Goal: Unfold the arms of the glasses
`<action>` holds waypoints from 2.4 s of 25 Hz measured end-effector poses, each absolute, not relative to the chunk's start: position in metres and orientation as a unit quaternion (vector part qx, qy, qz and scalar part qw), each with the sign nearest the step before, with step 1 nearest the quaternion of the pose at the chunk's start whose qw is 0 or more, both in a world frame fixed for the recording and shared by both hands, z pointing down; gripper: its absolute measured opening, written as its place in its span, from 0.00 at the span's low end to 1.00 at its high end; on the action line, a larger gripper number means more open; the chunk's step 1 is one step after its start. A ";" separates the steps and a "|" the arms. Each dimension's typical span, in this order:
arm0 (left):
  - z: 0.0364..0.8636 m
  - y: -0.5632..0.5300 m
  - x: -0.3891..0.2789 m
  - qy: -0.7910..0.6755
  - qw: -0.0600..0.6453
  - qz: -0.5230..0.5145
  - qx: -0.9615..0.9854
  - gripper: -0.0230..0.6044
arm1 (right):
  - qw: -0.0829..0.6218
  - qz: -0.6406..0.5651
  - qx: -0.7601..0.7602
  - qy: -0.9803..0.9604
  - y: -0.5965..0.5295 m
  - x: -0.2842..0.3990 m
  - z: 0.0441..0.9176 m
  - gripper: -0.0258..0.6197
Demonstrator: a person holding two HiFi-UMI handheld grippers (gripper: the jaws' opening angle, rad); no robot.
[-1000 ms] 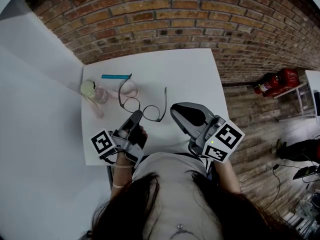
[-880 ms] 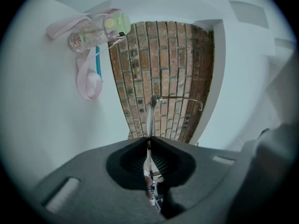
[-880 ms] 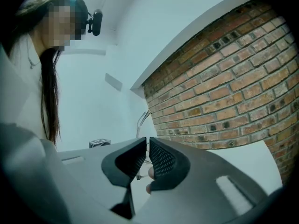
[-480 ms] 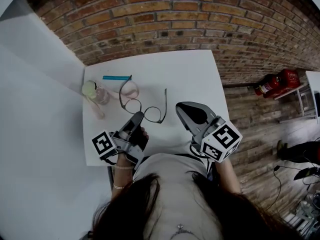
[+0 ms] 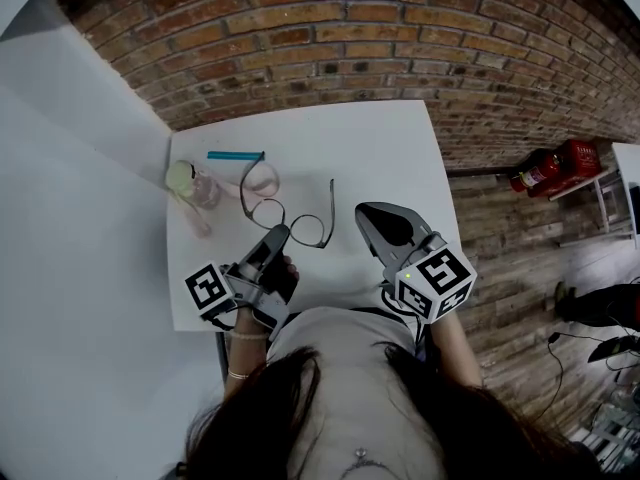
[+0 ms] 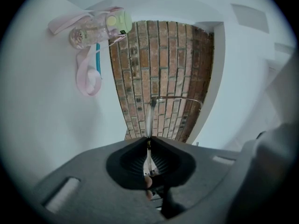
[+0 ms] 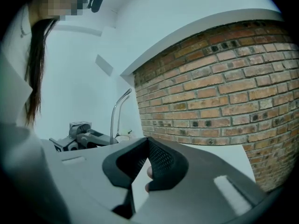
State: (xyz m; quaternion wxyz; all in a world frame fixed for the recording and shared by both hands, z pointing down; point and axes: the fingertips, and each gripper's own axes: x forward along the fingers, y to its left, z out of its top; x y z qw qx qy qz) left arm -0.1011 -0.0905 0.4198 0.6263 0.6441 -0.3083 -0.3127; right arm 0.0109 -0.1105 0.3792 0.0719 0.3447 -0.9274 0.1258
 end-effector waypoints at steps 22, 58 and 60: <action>0.421 -0.088 -0.102 -0.306 0.630 -0.312 0.642 0.07 | 0.130 0.109 0.363 -0.916 -0.114 0.009 0.401 0.05; 0.422 -0.088 -0.096 -0.291 0.640 -0.302 0.644 0.07 | 0.129 0.112 0.386 -0.906 -0.121 0.015 0.402 0.05; 0.422 -0.087 -0.096 -0.290 0.641 -0.303 0.643 0.07 | 0.128 0.110 0.386 -0.907 -0.120 0.014 0.401 0.05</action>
